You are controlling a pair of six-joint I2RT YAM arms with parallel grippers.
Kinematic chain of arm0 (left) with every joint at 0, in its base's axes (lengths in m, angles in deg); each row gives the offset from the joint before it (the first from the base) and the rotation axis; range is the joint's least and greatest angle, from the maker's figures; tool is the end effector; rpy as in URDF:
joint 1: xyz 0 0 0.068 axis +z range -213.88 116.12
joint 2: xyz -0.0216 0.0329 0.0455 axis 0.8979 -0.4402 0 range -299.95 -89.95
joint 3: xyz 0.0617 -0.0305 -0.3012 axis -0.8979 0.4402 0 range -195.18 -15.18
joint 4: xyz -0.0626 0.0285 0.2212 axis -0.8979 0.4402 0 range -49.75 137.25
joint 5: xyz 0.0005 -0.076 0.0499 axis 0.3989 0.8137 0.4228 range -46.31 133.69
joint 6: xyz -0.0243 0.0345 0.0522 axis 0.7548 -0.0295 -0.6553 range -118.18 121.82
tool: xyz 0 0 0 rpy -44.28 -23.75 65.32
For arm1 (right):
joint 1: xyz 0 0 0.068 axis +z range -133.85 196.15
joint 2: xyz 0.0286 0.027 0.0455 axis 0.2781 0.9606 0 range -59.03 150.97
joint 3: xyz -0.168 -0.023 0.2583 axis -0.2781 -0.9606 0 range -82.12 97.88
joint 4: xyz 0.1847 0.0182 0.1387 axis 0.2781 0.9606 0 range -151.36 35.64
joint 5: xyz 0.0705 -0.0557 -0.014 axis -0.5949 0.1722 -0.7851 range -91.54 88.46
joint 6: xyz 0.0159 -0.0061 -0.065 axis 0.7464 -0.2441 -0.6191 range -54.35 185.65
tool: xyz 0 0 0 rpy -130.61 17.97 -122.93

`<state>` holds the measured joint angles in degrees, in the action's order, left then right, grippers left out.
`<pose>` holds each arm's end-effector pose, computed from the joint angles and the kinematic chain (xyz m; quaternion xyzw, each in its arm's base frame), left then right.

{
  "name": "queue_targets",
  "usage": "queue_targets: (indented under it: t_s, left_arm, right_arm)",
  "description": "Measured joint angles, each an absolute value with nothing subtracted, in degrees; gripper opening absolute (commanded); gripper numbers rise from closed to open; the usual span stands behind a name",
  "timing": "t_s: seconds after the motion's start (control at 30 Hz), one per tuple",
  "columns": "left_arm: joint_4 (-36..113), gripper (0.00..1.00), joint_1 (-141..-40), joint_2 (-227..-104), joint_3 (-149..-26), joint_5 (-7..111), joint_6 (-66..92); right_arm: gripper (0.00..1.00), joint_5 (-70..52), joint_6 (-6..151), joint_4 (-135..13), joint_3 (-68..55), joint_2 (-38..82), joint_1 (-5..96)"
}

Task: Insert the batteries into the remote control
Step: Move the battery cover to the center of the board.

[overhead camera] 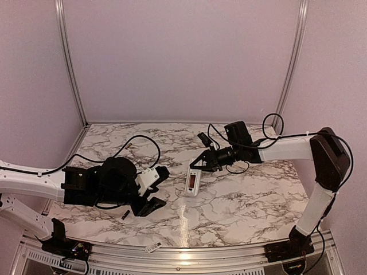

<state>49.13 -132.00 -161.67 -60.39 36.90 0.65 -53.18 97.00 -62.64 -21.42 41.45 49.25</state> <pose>0.0977 -0.2265 0.2846 0.4819 0.7452 -0.2087 0.4109 0.2793 0.2323 0.2528 -0.2016 0.8078 0.5404 0.1216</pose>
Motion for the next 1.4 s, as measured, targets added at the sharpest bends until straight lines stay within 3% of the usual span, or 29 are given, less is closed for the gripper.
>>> queue_targets:
  t_s: [0.47, 0.8, 1.13, 1.4]
  left_arm:
    - [64.8, 0.57, -147.65, -171.55, -59.26, 42.3, 21.11]
    - [66.66, 0.53, -149.77, -177.04, -59.26, 39.7, 23.29]
    - [66.14, 0.36, -149.82, -179.09, -59.37, 37.77, 22.81]
    - [66.11, 0.32, -149.66, -179.48, -59.74, 37.14, 22.18]
  right_arm:
    - [0.0, -52.67, 95.41, -62.31, -21.42, 40.93, 49.23]
    - [0.0, -52.46, 95.34, -62.05, -21.42, 40.27, 49.23]
    - [0.0, -52.43, 95.25, -61.72, -21.42, 40.27, 48.92]
    - [0.0, -52.43, 94.95, -61.72, -21.42, 40.27, 48.62]
